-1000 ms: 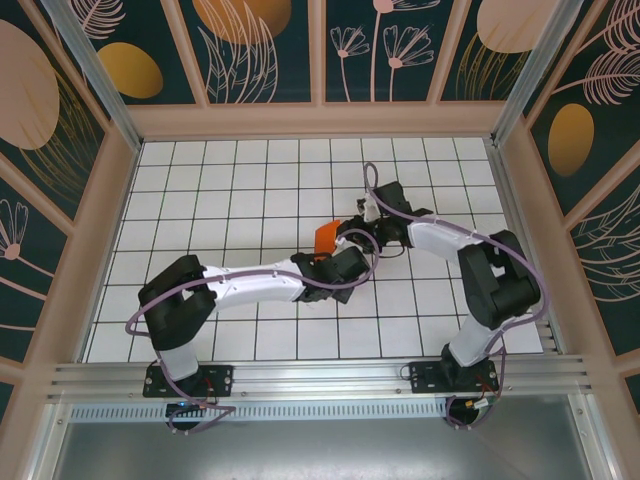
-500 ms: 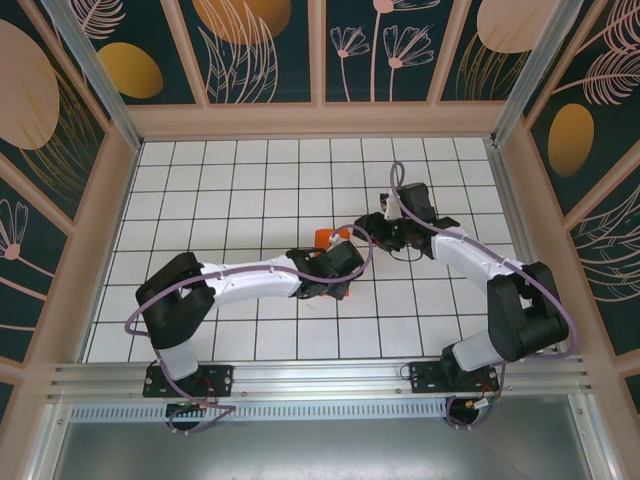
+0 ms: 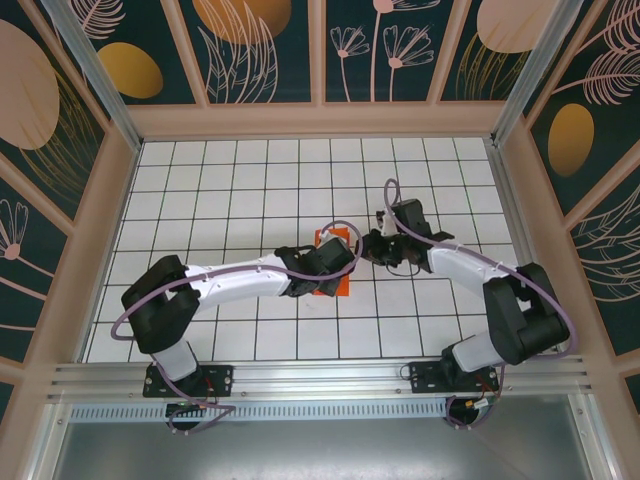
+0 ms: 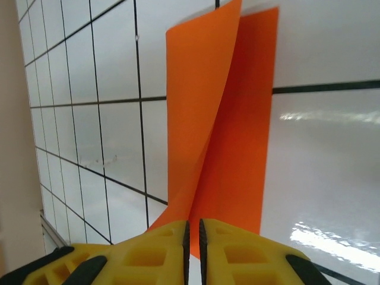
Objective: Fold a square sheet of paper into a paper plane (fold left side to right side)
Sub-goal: Fold the triangle a second time at the center of the table.
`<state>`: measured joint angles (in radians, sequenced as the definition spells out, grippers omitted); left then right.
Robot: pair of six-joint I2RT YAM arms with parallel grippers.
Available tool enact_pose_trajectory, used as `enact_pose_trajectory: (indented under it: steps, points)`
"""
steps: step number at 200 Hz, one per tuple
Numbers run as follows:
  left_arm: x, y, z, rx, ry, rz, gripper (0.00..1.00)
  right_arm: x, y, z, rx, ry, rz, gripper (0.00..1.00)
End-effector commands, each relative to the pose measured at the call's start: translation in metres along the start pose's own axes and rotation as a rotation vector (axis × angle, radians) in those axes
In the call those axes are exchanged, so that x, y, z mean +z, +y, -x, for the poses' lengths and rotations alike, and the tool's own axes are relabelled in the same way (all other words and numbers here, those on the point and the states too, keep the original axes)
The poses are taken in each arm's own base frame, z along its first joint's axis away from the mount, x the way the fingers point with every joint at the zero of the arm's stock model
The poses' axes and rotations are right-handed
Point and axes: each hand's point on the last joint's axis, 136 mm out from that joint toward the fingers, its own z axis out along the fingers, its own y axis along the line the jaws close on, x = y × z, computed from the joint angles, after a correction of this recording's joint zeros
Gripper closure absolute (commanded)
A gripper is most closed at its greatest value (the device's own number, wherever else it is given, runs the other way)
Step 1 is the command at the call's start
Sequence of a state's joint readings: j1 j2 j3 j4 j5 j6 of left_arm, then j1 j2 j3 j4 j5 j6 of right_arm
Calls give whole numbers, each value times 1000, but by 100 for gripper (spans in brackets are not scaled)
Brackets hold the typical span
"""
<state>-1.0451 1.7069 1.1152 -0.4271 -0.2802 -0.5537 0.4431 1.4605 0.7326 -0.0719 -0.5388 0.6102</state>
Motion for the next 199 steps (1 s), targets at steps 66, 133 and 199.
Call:
enact_pose_trajectory:
  steps: [66,133,199]
  points:
    - [0,29,0,15,-6,123,100,35,-14,-38,46,87,-40,89]
    - [8,36,3,14,-28,105,100,44,-29,-54,64,141,-93,90]
    - [14,38,6,31,-45,105,100,47,-38,-62,67,169,-125,90]
